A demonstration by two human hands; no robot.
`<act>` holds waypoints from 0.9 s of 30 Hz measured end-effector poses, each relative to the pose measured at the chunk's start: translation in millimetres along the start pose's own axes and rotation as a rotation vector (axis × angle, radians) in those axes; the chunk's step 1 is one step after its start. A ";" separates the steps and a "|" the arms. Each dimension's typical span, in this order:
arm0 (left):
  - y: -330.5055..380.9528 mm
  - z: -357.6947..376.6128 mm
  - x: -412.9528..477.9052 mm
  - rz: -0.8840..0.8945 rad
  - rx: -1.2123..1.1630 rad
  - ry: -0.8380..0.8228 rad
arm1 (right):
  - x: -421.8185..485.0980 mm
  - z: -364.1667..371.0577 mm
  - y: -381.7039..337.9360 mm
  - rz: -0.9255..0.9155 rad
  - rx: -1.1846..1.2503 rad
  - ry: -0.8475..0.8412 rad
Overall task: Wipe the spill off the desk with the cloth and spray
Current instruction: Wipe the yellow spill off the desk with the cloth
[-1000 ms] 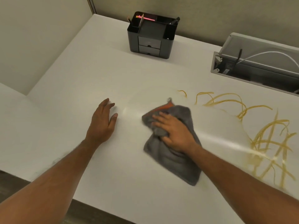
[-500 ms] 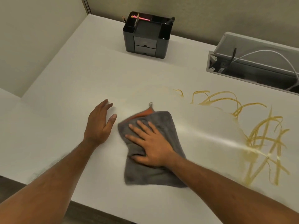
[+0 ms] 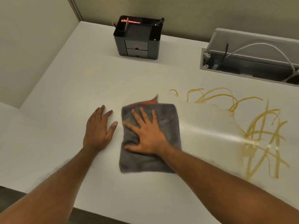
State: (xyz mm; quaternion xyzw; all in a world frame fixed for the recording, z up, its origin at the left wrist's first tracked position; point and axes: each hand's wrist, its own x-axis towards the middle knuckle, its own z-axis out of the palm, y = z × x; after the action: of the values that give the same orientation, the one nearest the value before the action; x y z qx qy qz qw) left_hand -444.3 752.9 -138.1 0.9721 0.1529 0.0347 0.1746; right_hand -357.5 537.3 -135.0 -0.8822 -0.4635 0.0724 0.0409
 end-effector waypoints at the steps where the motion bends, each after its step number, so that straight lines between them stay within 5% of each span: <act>1: 0.5 0.2 -0.1 0.010 0.030 -0.003 | -14.8 3.5 7.5 -0.035 0.008 0.021; 11: 30.4 4.8 33.7 0.076 0.172 0.003 | 6.6 -12.6 72.2 0.308 0.055 0.026; 17: 47.2 11.2 71.5 0.040 0.085 -0.018 | -11.9 -5.4 78.3 0.058 0.020 0.044; 23: 41.9 22.9 68.4 0.070 0.123 -0.001 | -28.5 -11.4 113.3 0.393 0.069 0.084; 27: 42.5 24.2 68.8 0.065 0.133 0.023 | 23.5 -20.1 132.2 0.455 0.078 0.056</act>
State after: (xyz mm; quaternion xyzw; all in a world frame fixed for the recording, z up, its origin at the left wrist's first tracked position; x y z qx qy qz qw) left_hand -363.8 728.4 -145.0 0.9855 0.1253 0.0412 0.1065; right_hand -233.7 481.6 -135.7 -0.9634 -0.2480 0.0733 0.0706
